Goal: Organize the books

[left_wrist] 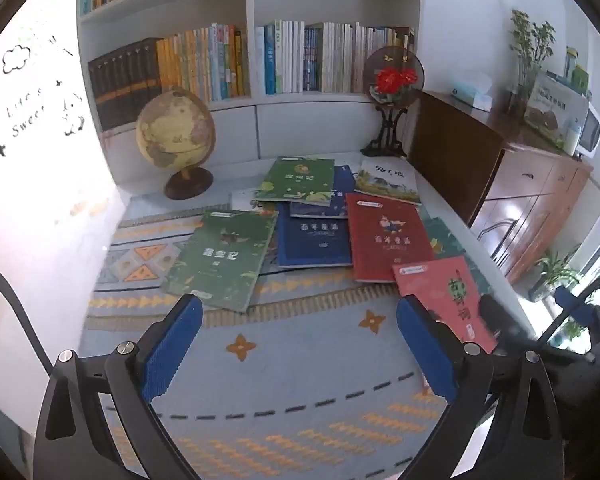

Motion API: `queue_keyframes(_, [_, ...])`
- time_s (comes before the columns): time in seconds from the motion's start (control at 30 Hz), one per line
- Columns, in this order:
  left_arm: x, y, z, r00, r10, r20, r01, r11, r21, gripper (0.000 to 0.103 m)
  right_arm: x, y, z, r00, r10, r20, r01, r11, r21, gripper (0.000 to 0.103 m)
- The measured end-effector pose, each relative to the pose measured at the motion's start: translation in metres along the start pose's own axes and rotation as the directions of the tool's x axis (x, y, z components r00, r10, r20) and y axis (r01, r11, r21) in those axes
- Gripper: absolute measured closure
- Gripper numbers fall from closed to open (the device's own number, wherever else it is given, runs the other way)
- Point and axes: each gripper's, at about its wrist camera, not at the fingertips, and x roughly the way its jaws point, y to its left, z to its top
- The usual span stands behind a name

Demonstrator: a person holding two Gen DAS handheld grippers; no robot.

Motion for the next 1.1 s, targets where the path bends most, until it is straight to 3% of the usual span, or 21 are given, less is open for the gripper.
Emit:
queue_keyframes(0.1, [0.023,-0.001,0.008,0.997,-0.051,-0.049,0.049,0.998,-0.049,0.005,0.018,0.002,0.008,1.000,-0.007,-0.016,0.006,0.999,-0.043,0.000])
queue_keyframes(0.27, [0.055,-0.004,0.012,0.995,-0.046,-0.094,0.038,0.996,-0.085,0.005,0.051,-0.008,0.024,0.999,0.004,-0.049,-0.006,0.999,-0.048,0.000])
queue_keyframes(0.37, [0.077,-0.006,0.016,0.990,0.016,-0.138,-0.026,0.997,-0.072,0.005,0.071,-0.007,0.031,0.998,0.001,-0.063,-0.003,0.999,-0.043,0.000])
queue_keyframes(0.47, [0.105,-0.006,0.020,0.972,0.109,-0.208,-0.124,0.991,-0.057,0.004,0.091,-0.013,0.036,0.996,-0.010,-0.086,0.005,0.998,-0.055,0.000])
queue_keyframes(0.57, [0.125,-0.009,0.026,0.959,0.087,-0.269,-0.110,0.991,-0.071,0.004,0.105,-0.022,0.045,0.997,-0.020,-0.079,0.017,0.999,-0.049,0.000])
queue_keyframes(0.67, [0.133,-0.015,0.035,0.960,0.085,-0.267,-0.114,0.989,-0.095,0.005,0.121,-0.037,0.059,0.997,-0.017,-0.080,0.014,0.999,-0.032,0.000])
queue_keyframes(0.8, [0.147,-0.028,0.046,0.955,0.029,-0.295,-0.060,0.993,-0.098,0.005,0.138,-0.052,0.070,0.996,-0.001,-0.092,0.000,1.000,-0.007,0.000])
queue_keyframes(1.1, [0.144,-0.054,0.069,0.976,0.043,-0.214,-0.062,0.995,-0.080,0.005,0.161,-0.064,0.091,0.995,0.046,-0.093,-0.046,0.999,0.002,0.000])
